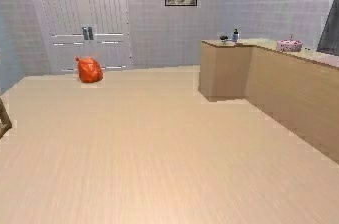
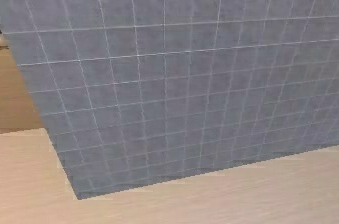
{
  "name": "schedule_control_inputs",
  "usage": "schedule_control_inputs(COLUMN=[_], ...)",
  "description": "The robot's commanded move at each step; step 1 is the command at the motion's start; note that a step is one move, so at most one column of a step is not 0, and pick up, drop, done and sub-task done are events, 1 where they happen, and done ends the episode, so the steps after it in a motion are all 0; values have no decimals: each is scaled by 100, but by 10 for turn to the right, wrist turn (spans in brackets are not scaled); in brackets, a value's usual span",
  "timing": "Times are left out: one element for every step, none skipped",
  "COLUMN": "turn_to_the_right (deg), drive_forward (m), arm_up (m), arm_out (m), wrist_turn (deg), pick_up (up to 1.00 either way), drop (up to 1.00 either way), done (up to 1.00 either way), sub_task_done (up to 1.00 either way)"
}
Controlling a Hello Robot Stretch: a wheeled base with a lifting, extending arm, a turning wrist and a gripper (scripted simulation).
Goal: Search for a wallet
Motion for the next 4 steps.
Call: schedule_control_inputs(turn_to_the_right=[450, 300, 0, -450], drive_forward=[0, 0, 5, 0], arm_up=[0, 0, 0, 0], arm_out=[0, 0, 0, 0], wrist_turn=[0, 0, 0, 0], pick_up=[0, 0, 0, 0], drop=[0, 0, 0, 0], done=[0, 0, 0, 0], sub_task_done=[0, 0, 0, 0])
